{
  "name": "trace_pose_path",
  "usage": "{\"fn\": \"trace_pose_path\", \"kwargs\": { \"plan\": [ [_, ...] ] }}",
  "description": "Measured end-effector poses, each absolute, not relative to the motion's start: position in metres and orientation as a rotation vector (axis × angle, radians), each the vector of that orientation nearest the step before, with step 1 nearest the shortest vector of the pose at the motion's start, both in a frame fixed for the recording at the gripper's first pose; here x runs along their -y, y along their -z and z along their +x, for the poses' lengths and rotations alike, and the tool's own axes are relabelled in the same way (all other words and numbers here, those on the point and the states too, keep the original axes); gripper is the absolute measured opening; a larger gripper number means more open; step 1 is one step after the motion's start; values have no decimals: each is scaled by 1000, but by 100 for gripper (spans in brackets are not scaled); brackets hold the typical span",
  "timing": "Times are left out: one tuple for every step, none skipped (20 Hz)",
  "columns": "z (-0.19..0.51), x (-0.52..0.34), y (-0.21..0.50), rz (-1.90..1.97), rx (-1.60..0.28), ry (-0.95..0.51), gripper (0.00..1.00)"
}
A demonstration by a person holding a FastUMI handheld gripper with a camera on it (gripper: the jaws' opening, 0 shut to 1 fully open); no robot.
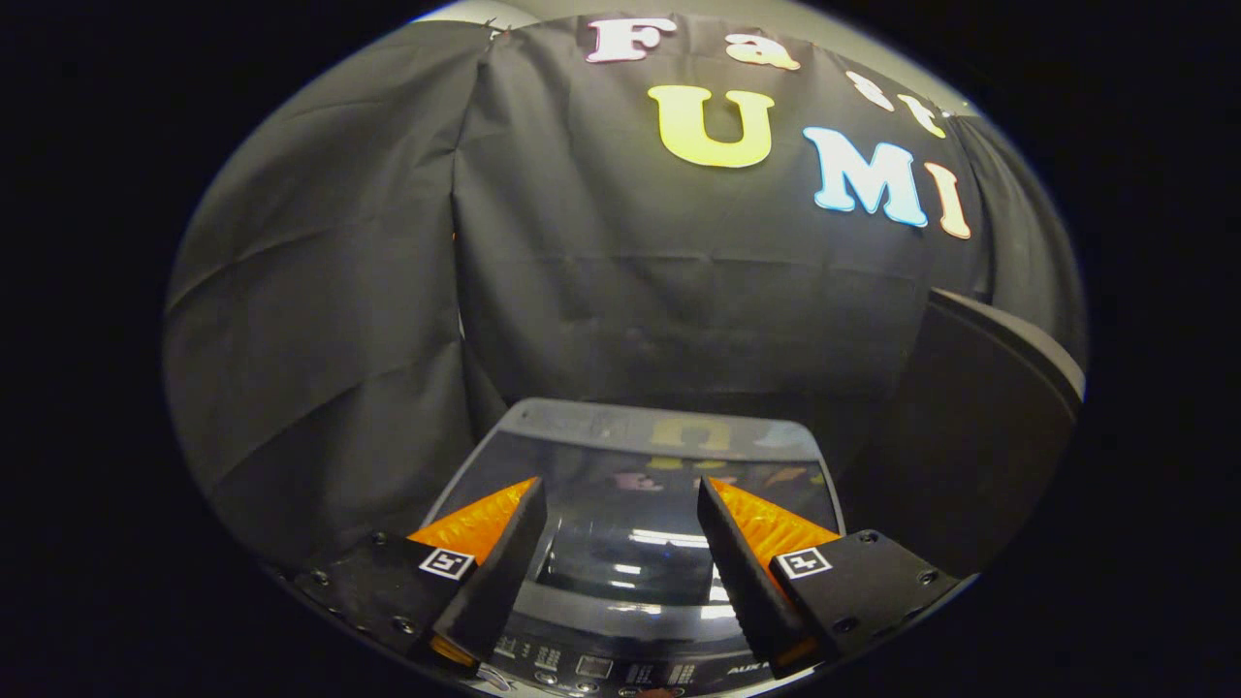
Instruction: Put the clothes into the washing machine and then close the washing machine lid.
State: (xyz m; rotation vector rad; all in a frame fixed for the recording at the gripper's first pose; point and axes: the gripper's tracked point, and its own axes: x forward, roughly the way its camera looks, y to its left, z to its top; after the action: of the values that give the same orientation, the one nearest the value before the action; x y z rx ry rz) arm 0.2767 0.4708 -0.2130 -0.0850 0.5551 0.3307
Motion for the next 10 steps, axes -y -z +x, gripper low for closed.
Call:
{"fn": "trace_pose_path", "kwargs": {
  "plan": [
    [269, -471, 221, -91, -577, -342, 97],
    [262, -471, 225, -95, -589, -348, 97],
    [259, -472, 225, -92, -587, -356, 97],
    [257, -473, 220, -87, -572, -365, 97],
    [252, -474, 212, -78, -552, -375, 97],
    [251, -473, 205, -71, -537, -383, 97],
    [249, -471, 196, -64, -521, -386, 97],
    [246, -466, 185, -55, -504, -390, 97],
    [241, -459, 171, -45, -483, -391, 97],
    [238, -451, 157, -38, -460, -390, 97]
  ]
}}
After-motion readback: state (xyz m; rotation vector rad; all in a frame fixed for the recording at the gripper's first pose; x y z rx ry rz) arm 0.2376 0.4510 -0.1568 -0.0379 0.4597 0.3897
